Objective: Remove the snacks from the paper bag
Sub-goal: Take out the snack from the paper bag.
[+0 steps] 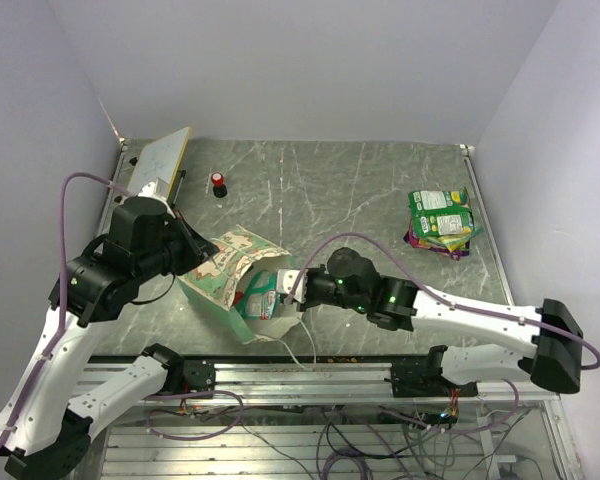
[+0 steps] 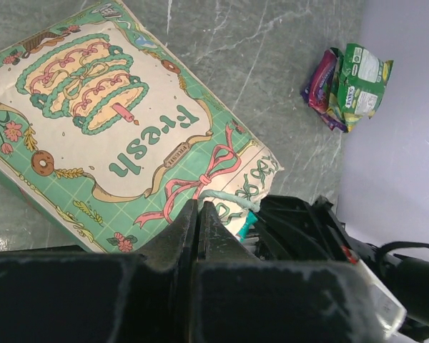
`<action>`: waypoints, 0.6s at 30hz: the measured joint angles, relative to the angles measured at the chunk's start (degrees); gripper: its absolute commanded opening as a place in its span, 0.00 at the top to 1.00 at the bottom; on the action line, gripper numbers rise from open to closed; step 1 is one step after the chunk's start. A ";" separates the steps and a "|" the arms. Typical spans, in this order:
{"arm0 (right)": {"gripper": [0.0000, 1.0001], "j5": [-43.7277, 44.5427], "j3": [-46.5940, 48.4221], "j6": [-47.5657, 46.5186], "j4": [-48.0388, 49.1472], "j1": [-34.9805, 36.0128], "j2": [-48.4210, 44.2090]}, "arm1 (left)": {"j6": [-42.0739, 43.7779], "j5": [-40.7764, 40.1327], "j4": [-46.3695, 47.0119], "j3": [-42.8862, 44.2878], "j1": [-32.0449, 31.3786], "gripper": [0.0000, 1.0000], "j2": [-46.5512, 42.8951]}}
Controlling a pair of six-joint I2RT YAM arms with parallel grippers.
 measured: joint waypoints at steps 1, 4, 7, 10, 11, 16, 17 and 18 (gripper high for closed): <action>1.00 -0.50 0.09 0.68 -1.14 0.00 -1.29 | -0.11 0.00 0.00 0.00 0.00 0.93 0.00; 1.00 -1.09 1.73 2.36 -5.66 0.02 -4.42 | -0.22 -0.37 0.00 0.00 0.00 0.93 0.09; 1.00 0.50 6.73 4.59 -11.72 0.22 -6.45 | -0.20 -0.63 0.00 -0.02 0.00 0.93 0.63; 1.00 2.64 12.39 6.05 -15.69 0.31 -8.76 | -0.09 -0.92 -0.04 0.00 0.00 0.93 1.73; 1.00 3.41 14.25 6.27 -16.90 0.31 -9.77 | 0.04 -1.03 -0.04 0.00 0.00 0.93 2.14; 1.00 7.17 23.19 5.27 -21.57 0.37 -12.98 | 0.52 -1.22 -0.48 1.07 0.00 0.93 4.90; 1.00 8.13 24.65 4.74 -21.92 0.37 -13.00 | 0.61 -1.25 -0.59 1.53 0.00 0.93 5.33; 1.00 9.57 26.36 3.85 -22.23 0.37 -12.87 | 0.72 -1.27 -0.55 1.86 0.00 0.93 5.57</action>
